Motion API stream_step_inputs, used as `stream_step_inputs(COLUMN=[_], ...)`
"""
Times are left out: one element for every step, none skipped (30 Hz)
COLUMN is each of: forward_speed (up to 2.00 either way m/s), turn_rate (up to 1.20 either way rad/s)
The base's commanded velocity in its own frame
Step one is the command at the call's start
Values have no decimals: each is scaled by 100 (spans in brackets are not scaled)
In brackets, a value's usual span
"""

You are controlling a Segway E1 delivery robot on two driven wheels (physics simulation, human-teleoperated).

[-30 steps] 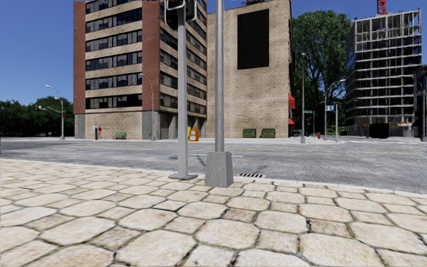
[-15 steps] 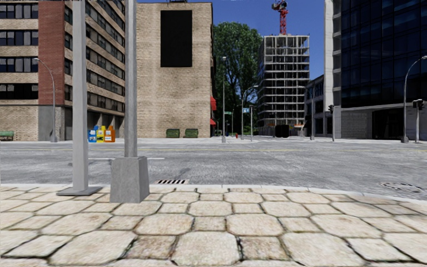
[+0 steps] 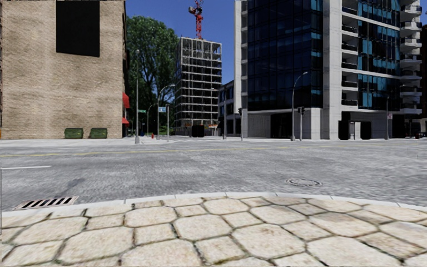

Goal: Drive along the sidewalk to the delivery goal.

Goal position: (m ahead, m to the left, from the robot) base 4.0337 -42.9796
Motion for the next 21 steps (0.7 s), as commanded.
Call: stream_step_inputs(forward_speed=[108, 108, 108, 108, 108, 108, 108, 108, 108, 108, 108, 108, 108, 108, 108, 108, 108, 108, 108, 108, 108], turn_rate=[-91, -91, -91, -91, -92, -92, -92, -92, -92, -92, -92, -92, -92, -92, -93, -93, -94, -95, -95, -95, -95])
